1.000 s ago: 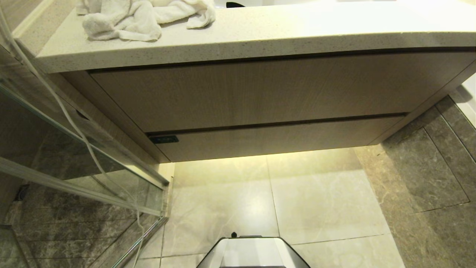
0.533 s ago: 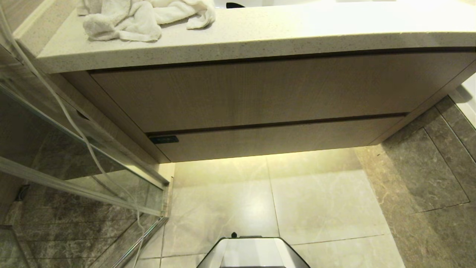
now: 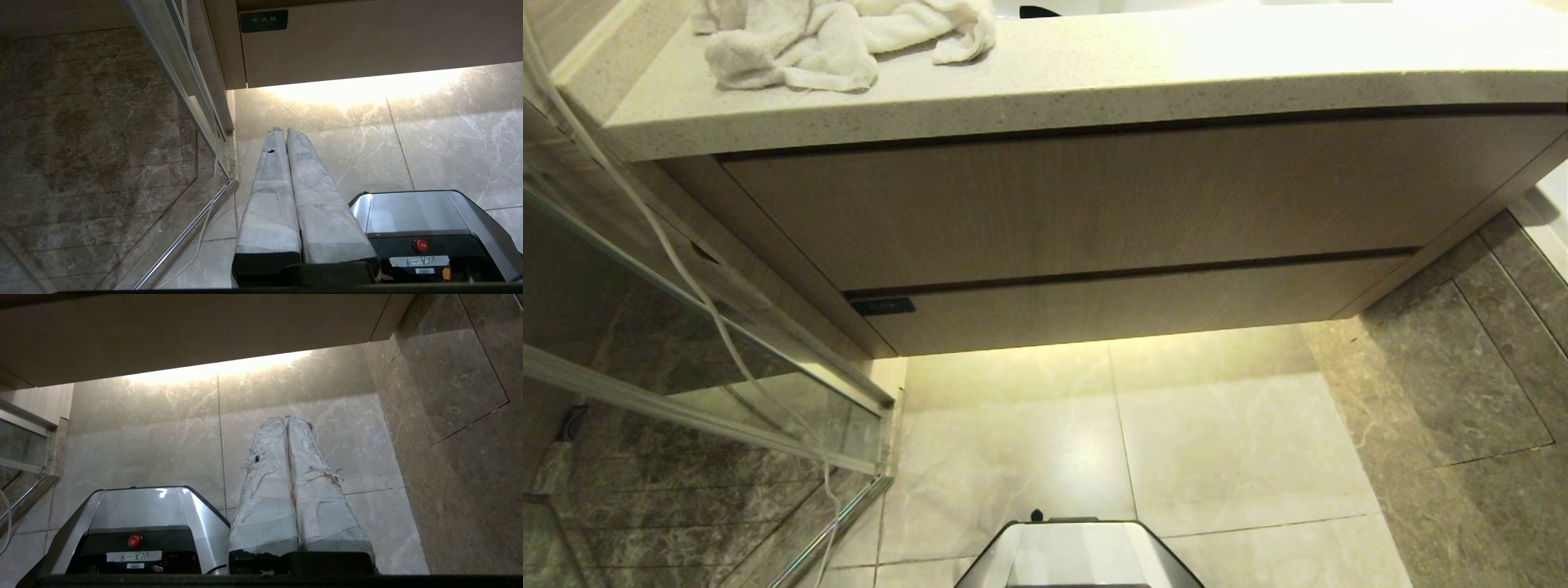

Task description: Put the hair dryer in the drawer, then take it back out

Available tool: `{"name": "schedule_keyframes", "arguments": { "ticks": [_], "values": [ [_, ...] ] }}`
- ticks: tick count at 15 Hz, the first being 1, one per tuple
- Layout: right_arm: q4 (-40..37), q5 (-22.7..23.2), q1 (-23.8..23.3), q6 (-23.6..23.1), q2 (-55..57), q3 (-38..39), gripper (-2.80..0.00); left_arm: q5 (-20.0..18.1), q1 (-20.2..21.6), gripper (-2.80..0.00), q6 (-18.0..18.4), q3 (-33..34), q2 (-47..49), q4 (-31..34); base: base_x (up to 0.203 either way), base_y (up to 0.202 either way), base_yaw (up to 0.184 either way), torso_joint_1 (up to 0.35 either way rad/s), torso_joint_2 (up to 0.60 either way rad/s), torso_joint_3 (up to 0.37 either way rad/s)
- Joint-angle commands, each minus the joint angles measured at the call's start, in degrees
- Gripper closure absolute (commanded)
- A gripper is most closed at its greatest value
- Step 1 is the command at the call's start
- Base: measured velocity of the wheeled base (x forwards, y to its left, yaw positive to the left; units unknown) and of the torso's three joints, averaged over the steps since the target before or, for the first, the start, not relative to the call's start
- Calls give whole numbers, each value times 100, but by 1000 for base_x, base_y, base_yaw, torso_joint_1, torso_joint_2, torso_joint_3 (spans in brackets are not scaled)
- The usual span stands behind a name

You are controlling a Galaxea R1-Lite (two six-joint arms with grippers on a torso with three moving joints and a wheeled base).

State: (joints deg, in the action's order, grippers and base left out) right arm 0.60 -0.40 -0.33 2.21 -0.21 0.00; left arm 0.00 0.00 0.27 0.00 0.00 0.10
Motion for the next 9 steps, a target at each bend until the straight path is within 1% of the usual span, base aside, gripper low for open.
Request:
{"name": "schedule_keyframes", "arguments": {
  "ticks": [1, 4, 9],
  "values": [
    [-16, 5, -2, -10, 12, 9, 0, 0, 0, 0, 0, 9, 0, -1, 0, 0, 0, 0, 0, 0],
    [-25, 31, -2, -71, 12, 18, 0, 0, 0, 0, 0, 8, 0, -1, 0, 0, 0, 0, 0, 0],
    [-16, -4, -2, -27, 12, 18, 0, 0, 0, 0, 0, 9, 0, -1, 0, 0, 0, 0, 0, 0]
  ]
}}
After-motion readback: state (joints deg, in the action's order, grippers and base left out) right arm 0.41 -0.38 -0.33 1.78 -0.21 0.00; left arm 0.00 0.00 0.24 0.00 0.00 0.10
